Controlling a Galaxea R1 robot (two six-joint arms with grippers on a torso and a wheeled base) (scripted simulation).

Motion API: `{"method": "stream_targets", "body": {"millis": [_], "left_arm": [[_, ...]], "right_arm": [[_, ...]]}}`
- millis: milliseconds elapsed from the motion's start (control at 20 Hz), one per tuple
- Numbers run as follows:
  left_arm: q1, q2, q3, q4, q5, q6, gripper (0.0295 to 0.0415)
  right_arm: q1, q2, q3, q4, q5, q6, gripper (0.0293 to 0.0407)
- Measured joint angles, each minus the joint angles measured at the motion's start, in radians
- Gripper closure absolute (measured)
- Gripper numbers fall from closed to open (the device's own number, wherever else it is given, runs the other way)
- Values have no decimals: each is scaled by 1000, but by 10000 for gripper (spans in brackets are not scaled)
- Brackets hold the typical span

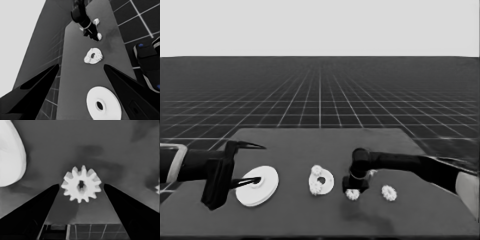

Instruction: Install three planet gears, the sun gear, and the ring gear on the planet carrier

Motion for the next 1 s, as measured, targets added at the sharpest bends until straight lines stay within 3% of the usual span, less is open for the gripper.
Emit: {"method": "stream_targets", "body": {"millis": [300, 400, 800, 900, 1000], "left_arm": [[0, 0, 0, 0, 0, 0, 326], [0, 0, 0, 0, 0, 0, 326], [0, 0, 0, 0, 0, 0, 326], [0, 0, 0, 0, 0, 0, 326], [0, 0, 0, 0, 0, 0, 326]], "right_arm": [[-22, 7, -24, -21, 13, -12, 315], [-22, 7, -25, -21, 13, -13, 386], [-22, 8, -25, -22, 13, -13, 388], [113, -24, 85, 109, -43, 50, 387], [172, -29, 106, 164, -52, 64, 387]]}}
